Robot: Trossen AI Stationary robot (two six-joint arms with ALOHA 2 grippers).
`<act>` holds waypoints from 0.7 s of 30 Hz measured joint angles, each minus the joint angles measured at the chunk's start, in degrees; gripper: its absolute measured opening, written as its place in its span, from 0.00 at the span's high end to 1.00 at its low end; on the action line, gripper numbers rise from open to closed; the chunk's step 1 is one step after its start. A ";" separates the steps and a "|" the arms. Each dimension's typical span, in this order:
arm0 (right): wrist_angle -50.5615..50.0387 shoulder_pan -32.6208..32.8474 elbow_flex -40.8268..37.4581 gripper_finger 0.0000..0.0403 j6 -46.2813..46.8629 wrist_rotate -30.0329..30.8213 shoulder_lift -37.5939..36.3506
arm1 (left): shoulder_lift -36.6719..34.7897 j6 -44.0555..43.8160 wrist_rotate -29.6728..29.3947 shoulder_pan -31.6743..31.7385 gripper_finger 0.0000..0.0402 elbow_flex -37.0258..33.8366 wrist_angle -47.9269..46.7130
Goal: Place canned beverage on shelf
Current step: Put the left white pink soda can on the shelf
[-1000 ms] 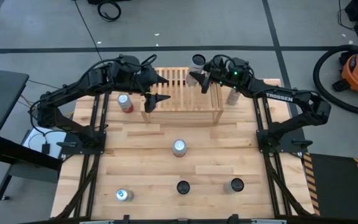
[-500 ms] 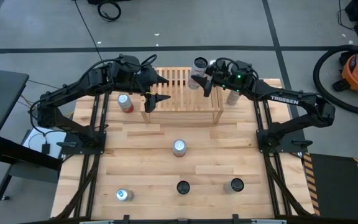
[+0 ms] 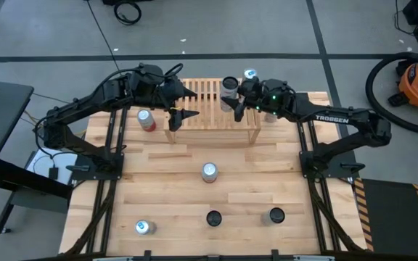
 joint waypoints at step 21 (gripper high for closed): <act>7.49 1.01 -7.28 0.33 0.14 2.45 1.79 | 0.02 -0.05 0.00 -0.02 0.22 0.07 -0.01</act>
